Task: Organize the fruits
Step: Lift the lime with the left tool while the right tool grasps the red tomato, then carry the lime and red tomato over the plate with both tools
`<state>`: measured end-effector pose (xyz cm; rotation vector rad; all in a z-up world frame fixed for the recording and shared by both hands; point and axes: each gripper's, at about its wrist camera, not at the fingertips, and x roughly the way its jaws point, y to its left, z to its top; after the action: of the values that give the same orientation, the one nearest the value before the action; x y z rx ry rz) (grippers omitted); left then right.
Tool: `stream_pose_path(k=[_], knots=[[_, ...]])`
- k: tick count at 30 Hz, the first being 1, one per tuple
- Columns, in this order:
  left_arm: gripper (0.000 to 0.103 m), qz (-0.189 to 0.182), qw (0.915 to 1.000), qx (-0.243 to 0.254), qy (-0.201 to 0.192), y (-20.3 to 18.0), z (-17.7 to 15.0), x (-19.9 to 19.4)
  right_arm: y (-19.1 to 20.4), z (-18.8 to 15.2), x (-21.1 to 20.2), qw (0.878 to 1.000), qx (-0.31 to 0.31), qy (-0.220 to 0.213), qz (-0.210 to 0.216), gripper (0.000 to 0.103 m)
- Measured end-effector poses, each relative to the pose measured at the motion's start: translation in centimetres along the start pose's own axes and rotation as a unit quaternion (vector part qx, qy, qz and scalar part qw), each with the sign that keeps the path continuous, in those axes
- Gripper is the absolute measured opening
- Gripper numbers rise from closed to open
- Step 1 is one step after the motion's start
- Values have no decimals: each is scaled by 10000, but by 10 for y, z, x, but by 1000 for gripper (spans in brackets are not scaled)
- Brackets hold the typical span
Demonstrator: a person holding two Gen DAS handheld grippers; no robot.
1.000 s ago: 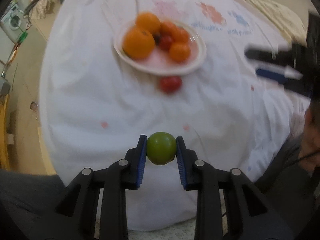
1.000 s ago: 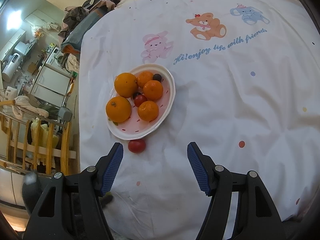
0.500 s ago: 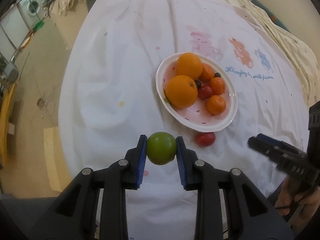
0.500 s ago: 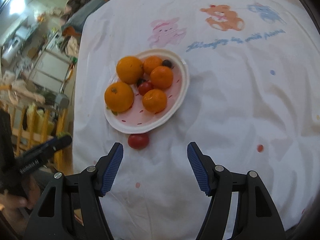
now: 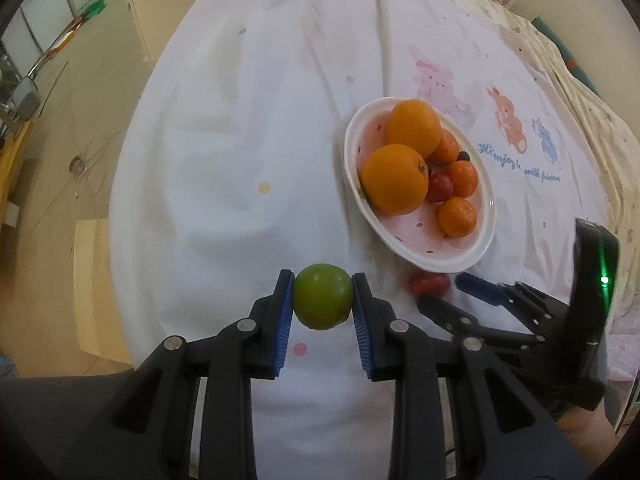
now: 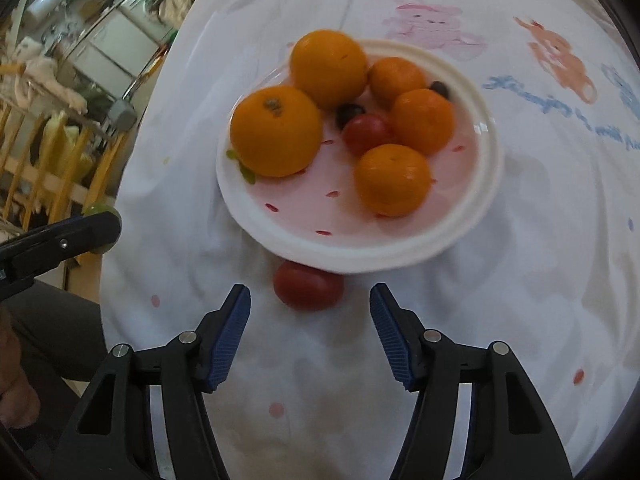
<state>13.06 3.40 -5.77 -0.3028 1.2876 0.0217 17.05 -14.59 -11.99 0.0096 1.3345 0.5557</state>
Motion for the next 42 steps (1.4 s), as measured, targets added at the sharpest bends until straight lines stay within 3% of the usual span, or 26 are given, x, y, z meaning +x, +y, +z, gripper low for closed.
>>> stream_pose_path(k=[3, 5, 23, 33, 42], knots=[[25, 38, 10000, 59, 2, -2, 1, 2, 0, 4, 10, 10000, -22, 40, -57, 52], [25, 32, 10000, 72, 19, -4, 1, 3, -1, 6, 8, 10000, -22, -4, -20, 42], [25, 214, 9992, 325, 18, -14, -4, 11, -23, -12, -49, 9988, 322, -141, 340, 42], [25, 125, 9987, 494, 62, -33, 3, 18, -57, 16, -82, 9951, 603, -734, 285, 42], [25, -74, 9970, 748, 163, -78, 20, 49, -88, 43, -70, 9936, 837, -733, 213, 42]])
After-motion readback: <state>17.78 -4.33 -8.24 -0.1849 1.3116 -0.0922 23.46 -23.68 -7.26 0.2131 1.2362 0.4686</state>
